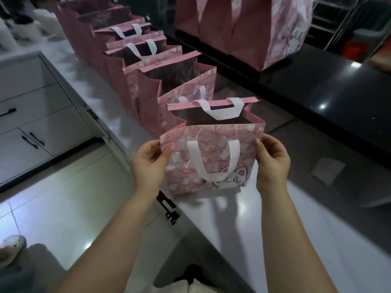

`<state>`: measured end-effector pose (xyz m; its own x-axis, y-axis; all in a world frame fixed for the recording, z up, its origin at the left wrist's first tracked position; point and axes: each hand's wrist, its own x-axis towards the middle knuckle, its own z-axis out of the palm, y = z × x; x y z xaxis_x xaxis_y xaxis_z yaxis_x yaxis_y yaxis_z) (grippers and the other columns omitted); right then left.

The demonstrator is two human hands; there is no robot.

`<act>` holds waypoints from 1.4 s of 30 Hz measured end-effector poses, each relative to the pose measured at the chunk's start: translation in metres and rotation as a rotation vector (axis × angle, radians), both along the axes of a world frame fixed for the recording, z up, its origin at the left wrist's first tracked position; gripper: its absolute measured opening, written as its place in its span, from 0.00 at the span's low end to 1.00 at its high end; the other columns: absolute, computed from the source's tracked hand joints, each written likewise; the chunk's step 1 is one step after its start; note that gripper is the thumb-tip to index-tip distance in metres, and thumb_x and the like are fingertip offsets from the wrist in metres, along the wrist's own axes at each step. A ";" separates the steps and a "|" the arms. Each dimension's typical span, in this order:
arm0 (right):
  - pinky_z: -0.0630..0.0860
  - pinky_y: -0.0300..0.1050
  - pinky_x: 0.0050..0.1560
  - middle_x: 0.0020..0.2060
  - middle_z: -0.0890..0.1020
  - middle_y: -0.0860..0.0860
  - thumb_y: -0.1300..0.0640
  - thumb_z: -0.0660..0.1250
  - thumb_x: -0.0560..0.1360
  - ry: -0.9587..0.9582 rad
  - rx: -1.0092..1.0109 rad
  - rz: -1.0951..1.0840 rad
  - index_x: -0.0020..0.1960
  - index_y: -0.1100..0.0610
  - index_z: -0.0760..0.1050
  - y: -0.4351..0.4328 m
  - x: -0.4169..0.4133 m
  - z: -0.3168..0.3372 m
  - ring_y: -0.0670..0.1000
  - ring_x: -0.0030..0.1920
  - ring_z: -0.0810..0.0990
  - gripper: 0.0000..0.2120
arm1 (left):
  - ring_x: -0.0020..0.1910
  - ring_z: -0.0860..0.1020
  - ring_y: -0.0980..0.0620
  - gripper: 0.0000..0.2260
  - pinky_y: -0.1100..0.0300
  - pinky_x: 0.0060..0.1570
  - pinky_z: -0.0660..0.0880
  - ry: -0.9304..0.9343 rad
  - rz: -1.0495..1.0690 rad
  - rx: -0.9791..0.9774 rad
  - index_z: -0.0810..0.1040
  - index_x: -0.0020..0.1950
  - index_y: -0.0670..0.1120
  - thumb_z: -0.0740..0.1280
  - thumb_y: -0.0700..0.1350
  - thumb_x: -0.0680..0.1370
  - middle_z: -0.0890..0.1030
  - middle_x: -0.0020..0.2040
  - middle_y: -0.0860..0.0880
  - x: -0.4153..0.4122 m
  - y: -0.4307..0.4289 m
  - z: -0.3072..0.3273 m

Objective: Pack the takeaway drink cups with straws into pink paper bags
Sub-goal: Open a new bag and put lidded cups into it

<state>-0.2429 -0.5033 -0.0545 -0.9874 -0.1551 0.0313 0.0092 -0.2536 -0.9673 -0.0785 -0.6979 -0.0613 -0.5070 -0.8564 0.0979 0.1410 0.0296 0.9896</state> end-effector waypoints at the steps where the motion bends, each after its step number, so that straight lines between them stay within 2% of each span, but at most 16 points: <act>1: 0.81 0.46 0.47 0.45 0.85 0.51 0.61 0.73 0.73 0.009 -0.010 -0.012 0.49 0.57 0.81 -0.001 0.008 0.003 0.51 0.47 0.83 0.06 | 0.45 0.84 0.56 0.10 0.63 0.46 0.79 0.007 -0.004 0.002 0.81 0.48 0.52 0.74 0.38 0.72 0.86 0.43 0.55 0.001 -0.001 0.001; 4: 0.81 0.46 0.47 0.43 0.85 0.50 0.61 0.72 0.74 0.011 0.006 -0.104 0.46 0.54 0.81 0.001 0.034 0.010 0.51 0.45 0.83 0.03 | 0.44 0.84 0.56 0.08 0.63 0.46 0.79 0.014 -0.043 0.016 0.82 0.48 0.51 0.74 0.39 0.73 0.86 0.43 0.54 0.006 -0.003 0.004; 8: 0.82 0.50 0.48 0.43 0.85 0.49 0.58 0.72 0.75 -0.025 0.015 -0.278 0.44 0.52 0.81 0.016 0.070 0.015 0.51 0.45 0.83 0.02 | 0.46 0.84 0.52 0.08 0.57 0.47 0.81 0.008 -0.180 0.046 0.83 0.52 0.49 0.74 0.42 0.74 0.86 0.46 0.52 0.016 -0.004 0.011; 11: 0.82 0.47 0.46 0.42 0.85 0.47 0.57 0.71 0.75 -0.027 -0.010 -0.401 0.44 0.51 0.81 0.034 0.097 0.020 0.48 0.44 0.84 0.02 | 0.50 0.84 0.51 0.09 0.54 0.51 0.81 0.006 -0.308 0.038 0.83 0.54 0.52 0.73 0.43 0.75 0.86 0.50 0.51 0.024 -0.005 0.011; 14: 0.80 0.42 0.43 0.40 0.84 0.45 0.58 0.70 0.76 0.025 -0.031 -0.519 0.41 0.47 0.81 0.056 0.131 0.024 0.46 0.42 0.83 0.08 | 0.51 0.83 0.52 0.11 0.54 0.53 0.80 0.016 -0.382 0.001 0.84 0.50 0.59 0.71 0.41 0.76 0.85 0.50 0.52 0.030 0.002 0.012; 17: 0.80 0.41 0.42 0.41 0.84 0.44 0.58 0.69 0.77 0.103 -0.025 -0.608 0.40 0.45 0.81 0.084 0.169 0.027 0.46 0.43 0.83 0.10 | 0.48 0.84 0.51 0.08 0.56 0.50 0.81 0.048 -0.493 0.010 0.85 0.49 0.55 0.72 0.42 0.76 0.86 0.47 0.50 0.033 0.023 0.014; 20: 0.80 0.41 0.43 0.42 0.84 0.45 0.59 0.68 0.77 0.161 -0.016 -0.661 0.42 0.46 0.81 0.116 0.204 0.031 0.47 0.44 0.83 0.10 | 0.50 0.83 0.51 0.10 0.57 0.50 0.81 0.028 -0.643 0.024 0.82 0.54 0.55 0.73 0.43 0.75 0.85 0.49 0.50 0.031 0.055 0.014; 24: 0.80 0.39 0.41 0.41 0.84 0.45 0.62 0.66 0.77 0.203 -0.006 -0.777 0.41 0.47 0.81 0.159 0.245 0.035 0.45 0.42 0.83 0.12 | 0.49 0.84 0.54 0.08 0.57 0.49 0.82 -0.031 -0.819 0.062 0.82 0.50 0.55 0.71 0.42 0.76 0.85 0.48 0.54 0.033 0.108 0.014; 33: 0.79 0.38 0.45 0.40 0.83 0.43 0.62 0.68 0.77 0.305 -0.065 -1.180 0.41 0.46 0.81 0.275 0.322 0.052 0.44 0.43 0.81 0.12 | 0.46 0.84 0.55 0.05 0.63 0.42 0.81 0.050 -1.079 0.020 0.84 0.47 0.55 0.71 0.45 0.76 0.86 0.46 0.54 0.052 0.253 0.054; 38: 0.79 0.41 0.47 0.42 0.83 0.44 0.62 0.68 0.76 0.330 -0.050 -1.335 0.43 0.46 0.80 0.365 0.369 0.046 0.47 0.46 0.81 0.11 | 0.47 0.84 0.53 0.04 0.56 0.47 0.82 0.042 -1.234 0.052 0.84 0.48 0.53 0.71 0.46 0.75 0.86 0.46 0.53 0.073 0.360 0.059; 42: 0.78 0.36 0.45 0.40 0.83 0.44 0.65 0.66 0.77 0.372 -0.063 -1.460 0.45 0.52 0.78 0.449 0.422 0.039 0.44 0.43 0.81 0.09 | 0.47 0.84 0.52 0.04 0.53 0.48 0.82 0.034 -1.361 0.100 0.85 0.47 0.53 0.71 0.44 0.76 0.86 0.46 0.52 0.102 0.467 0.055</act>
